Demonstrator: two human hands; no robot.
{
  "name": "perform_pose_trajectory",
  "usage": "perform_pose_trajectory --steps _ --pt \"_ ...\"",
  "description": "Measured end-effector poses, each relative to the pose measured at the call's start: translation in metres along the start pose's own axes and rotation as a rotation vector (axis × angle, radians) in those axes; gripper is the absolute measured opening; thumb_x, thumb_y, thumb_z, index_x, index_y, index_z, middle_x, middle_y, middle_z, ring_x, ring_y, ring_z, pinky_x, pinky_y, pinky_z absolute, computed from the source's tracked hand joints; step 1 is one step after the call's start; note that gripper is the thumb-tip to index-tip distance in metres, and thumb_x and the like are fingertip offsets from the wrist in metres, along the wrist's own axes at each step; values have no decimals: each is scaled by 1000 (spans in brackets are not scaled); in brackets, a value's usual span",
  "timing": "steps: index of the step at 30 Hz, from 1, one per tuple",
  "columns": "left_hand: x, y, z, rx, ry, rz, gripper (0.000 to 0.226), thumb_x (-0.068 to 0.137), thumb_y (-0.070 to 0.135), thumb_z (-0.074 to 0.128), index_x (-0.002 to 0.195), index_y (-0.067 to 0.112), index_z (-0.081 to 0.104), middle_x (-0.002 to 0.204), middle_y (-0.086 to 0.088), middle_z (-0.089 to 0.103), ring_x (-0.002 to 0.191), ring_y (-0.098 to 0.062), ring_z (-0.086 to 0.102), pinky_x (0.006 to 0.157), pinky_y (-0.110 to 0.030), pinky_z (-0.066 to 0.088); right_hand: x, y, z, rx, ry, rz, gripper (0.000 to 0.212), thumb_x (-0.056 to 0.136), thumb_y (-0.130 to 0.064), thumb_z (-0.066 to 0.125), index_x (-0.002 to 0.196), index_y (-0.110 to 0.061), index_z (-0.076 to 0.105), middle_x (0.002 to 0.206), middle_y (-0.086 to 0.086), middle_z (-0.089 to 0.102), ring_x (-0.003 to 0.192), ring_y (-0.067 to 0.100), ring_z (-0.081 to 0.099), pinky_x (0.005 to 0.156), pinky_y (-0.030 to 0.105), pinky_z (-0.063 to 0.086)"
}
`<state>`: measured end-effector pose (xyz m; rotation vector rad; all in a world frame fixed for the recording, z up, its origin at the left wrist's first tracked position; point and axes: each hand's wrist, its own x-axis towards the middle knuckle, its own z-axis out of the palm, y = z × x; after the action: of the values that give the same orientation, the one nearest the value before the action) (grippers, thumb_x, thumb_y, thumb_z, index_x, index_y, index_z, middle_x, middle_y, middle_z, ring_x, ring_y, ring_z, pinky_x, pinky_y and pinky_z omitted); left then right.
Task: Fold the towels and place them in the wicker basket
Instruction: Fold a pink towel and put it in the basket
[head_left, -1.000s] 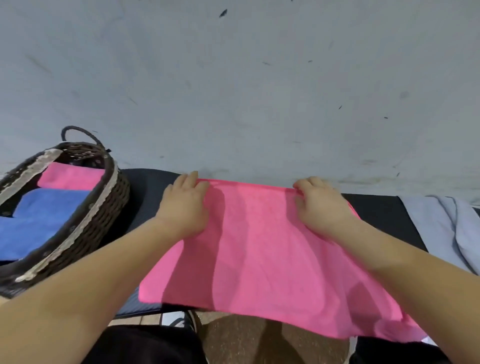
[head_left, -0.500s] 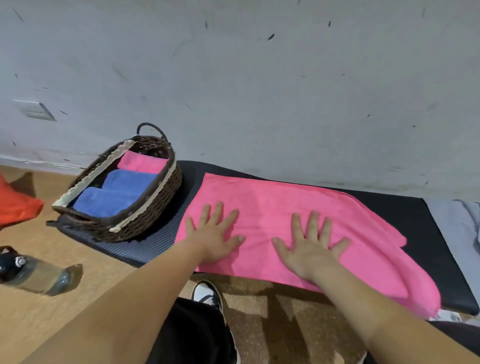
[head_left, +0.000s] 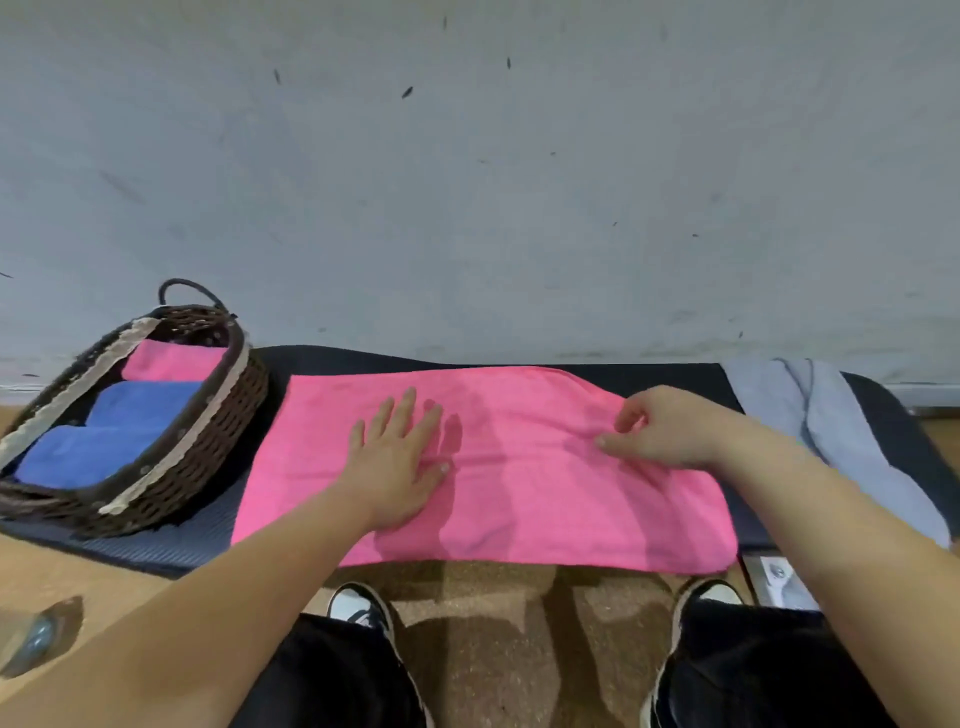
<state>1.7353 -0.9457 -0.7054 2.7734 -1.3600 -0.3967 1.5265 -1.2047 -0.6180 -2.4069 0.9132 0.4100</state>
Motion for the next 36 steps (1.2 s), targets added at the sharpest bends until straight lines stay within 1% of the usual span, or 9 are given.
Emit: perform_pose_trajectory --steps 2,4,10,14,17,22,26,32,36 --pt "15 35 -6 9 -16 80 82 97 49 51 163 37 3 171 -4 -14 158 -33 -7 125 -61 6 -11 34 -13 -38 -46 169 51 85 -57 69 93 -7 74 68 4 66 53 17 59 47 21 43" --pt "32 73 -10 11 -23 166 78 96 46 54 162 36 14 172 -6 -9 158 -33 -3 125 -58 10 -22 62 -8 -48 -63 283 54 88 -54 66 96 -1 73 64 10 64 43 19 53 40 19 38" --pt "101 193 -17 -156 45 408 34 102 20 50 134 16 62 147 -6 52 136 -27 49 110 -39 41 -16 96 35 136 30 255 28 84 -42 67 88 -14 63 86 4 68 77 23 66 62 36 54" --pt "140 234 -12 -12 -89 409 45 91 13 58 135 23 60 127 0 57 119 -23 56 100 -39 48 0 106 44 193 71 210 18 76 -24 66 90 -13 63 87 4 67 77 23 64 64 39 54" --pt "158 243 -14 3 -162 388 14 91 19 60 99 27 69 93 12 58 98 -21 63 83 -37 54 8 120 40 302 78 200 33 66 -15 63 94 1 68 71 8 61 62 20 51 52 33 42" --pt "190 261 -34 -265 71 331 16 90 10 55 88 22 66 83 13 61 88 -19 63 78 -29 49 3 143 22 428 127 228 30 71 -7 65 100 2 68 80 13 67 67 20 56 54 33 44" --pt "201 280 -31 -359 225 260 28 93 16 60 121 22 63 119 1 61 115 -23 57 96 -36 48 -6 154 11 388 161 273 29 79 -16 69 106 -15 58 98 2 63 85 20 63 69 34 55" --pt "162 285 30 42 -66 359 69 102 48 40 162 22 20 170 -12 13 157 -35 10 127 -49 12 -7 164 6 362 139 304 30 81 -24 71 106 -10 61 98 8 66 85 26 67 74 42 61" --pt "155 280 44 70 -137 364 68 105 57 20 164 33 -4 171 -3 -16 157 -26 -18 126 -52 -8 -11 172 2 543 129 323 31 87 -26 71 102 1 69 97 22 73 86 38 73 68 50 64"
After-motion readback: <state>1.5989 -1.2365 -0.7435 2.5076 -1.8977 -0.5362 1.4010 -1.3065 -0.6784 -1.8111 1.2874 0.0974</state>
